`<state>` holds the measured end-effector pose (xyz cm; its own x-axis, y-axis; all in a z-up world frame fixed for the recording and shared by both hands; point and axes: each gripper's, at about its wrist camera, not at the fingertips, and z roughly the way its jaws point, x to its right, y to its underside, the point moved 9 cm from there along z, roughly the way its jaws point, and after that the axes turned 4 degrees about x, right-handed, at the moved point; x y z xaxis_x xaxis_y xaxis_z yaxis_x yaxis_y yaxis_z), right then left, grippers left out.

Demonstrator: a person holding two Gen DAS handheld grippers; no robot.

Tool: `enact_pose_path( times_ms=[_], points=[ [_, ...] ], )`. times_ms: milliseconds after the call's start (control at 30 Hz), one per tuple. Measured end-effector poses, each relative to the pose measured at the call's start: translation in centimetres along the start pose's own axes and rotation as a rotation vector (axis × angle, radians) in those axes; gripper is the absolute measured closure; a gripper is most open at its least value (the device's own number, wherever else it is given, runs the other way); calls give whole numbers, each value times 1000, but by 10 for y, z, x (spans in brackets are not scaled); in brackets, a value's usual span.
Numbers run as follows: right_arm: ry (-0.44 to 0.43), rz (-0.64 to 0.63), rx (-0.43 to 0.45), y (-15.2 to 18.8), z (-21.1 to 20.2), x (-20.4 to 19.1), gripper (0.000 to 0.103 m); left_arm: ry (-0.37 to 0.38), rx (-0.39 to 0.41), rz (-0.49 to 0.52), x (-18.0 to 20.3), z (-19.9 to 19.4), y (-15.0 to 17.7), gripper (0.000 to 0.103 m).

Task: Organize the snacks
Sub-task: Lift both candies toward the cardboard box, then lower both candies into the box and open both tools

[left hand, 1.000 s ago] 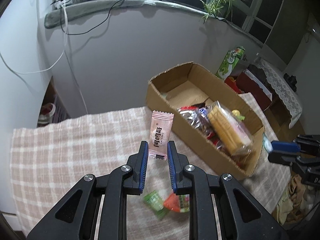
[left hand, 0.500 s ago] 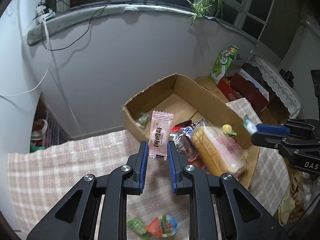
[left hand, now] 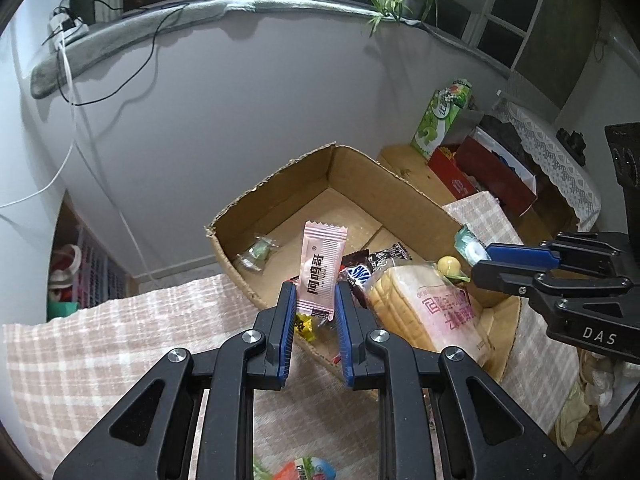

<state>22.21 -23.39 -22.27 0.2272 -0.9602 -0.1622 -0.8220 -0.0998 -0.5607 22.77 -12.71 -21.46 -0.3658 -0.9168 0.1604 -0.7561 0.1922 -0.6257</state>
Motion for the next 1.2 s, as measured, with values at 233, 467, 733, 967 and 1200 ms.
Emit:
enact_pose_path(
  times_ms=[233,467,733,967,1200],
  points=[
    [11,3,-9,1,5,4,78,8,-7,7,5,4,-2,85],
    [21,1,-11,-1,7,6,77,12,-20,14,9,8,-2,82],
    [31,-7,-13,-2,9,7,50,3,-26,11,7,10,-2,76],
    [31,-10,-19,-1,10,3,49,-1,-24,8,4,10,0,76],
    [22,-7,-13,2,3,-2,49,0,-10,-1,-3,1,-1,76]
  ],
)
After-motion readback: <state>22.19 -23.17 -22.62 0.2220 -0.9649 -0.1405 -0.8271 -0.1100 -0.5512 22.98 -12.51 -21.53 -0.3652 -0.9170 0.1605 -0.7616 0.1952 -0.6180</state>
